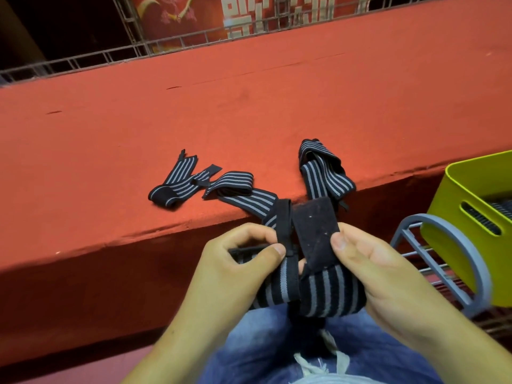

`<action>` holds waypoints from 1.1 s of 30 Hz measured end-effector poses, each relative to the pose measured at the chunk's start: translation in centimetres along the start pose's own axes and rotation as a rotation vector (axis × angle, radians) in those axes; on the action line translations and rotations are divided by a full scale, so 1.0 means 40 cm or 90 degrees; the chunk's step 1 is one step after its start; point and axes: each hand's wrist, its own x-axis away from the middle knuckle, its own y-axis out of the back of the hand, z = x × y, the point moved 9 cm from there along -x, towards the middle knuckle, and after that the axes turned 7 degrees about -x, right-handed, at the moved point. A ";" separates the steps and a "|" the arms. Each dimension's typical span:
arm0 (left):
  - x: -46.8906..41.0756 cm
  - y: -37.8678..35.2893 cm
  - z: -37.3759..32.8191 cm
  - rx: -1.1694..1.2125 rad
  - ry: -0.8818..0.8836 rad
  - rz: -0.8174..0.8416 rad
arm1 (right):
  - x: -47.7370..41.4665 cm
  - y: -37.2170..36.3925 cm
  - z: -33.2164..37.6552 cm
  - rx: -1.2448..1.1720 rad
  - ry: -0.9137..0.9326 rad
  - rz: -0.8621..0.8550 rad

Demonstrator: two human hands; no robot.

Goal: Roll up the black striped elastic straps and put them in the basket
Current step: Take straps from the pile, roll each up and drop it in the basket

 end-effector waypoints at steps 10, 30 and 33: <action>0.008 0.016 -0.043 0.043 -0.045 0.007 | -0.034 0.073 0.037 0.056 0.028 -0.151; -0.020 -0.007 -0.090 0.018 -0.107 -0.025 | -0.087 -0.010 0.108 0.025 0.099 -0.119; -0.019 -0.005 -0.095 -0.009 -0.135 -0.034 | -0.086 -0.024 0.108 0.020 0.094 -0.098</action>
